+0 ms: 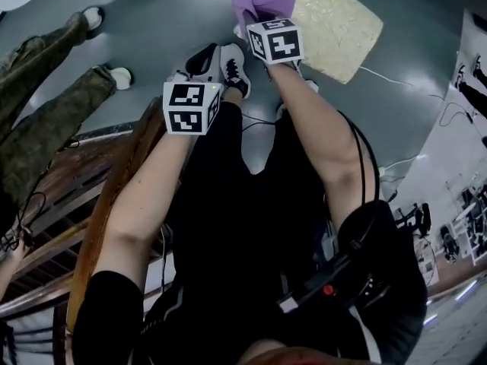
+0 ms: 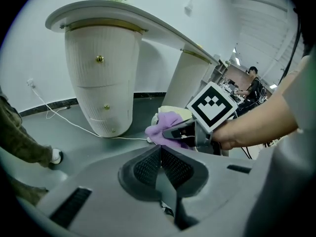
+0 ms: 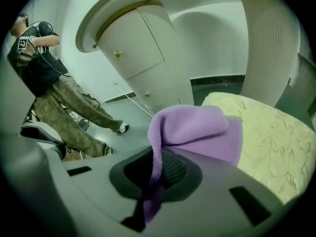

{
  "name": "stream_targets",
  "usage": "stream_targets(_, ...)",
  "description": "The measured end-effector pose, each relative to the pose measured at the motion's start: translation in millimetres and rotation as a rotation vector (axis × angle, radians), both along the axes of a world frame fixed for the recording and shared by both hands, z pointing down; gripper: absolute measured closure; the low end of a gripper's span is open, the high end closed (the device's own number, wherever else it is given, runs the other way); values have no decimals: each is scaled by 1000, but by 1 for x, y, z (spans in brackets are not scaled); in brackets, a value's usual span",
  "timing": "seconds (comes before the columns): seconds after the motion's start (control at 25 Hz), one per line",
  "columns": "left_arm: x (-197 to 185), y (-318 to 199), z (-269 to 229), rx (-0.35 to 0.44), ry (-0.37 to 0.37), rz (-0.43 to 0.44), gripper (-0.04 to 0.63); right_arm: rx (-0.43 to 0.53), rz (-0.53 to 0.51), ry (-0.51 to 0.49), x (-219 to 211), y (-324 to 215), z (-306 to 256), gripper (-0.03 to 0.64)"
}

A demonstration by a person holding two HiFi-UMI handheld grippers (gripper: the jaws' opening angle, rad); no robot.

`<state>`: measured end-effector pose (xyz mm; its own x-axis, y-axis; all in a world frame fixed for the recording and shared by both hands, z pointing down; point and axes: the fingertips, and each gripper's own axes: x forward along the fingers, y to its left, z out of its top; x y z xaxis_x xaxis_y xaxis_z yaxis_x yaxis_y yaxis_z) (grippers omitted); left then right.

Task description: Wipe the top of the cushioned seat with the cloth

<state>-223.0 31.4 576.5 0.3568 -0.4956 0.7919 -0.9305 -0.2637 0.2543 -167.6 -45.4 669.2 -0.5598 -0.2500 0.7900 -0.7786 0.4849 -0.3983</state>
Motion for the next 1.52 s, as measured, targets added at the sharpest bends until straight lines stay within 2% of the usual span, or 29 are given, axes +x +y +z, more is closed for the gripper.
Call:
stream_targets(0.32, 38, 20, 7, -14, 2, 21, 592, -14, 82, -43, 46, 5, 1, 594)
stream_targets(0.6, 76, 34, 0, -8, 0, 25, 592, -47, 148, -4, 114, 23, 1, 594)
stream_targets(0.88, 127, 28, -12, 13, 5, 49, 592, -39, 154, 52, 194, 37, 2, 594)
stream_targets(1.08, 155, 29, -14, 20, -9, 74, 592, -50, 183, 44, 239, 48, 2, 594)
stream_targets(1.28, 200, 31, -15, 21, -20, 107, 592, -43, 201, 48, 295, 59, 1, 594)
stream_targets(1.4, 215, 29, -16, 22, -30, 114, 592, -48, 203, 45, 313, 62, 3, 594)
stream_targets(1.52, 223, 26, -24, 30, -18, 126, 592, -59, 173, 103, 333, 64, 4, 594)
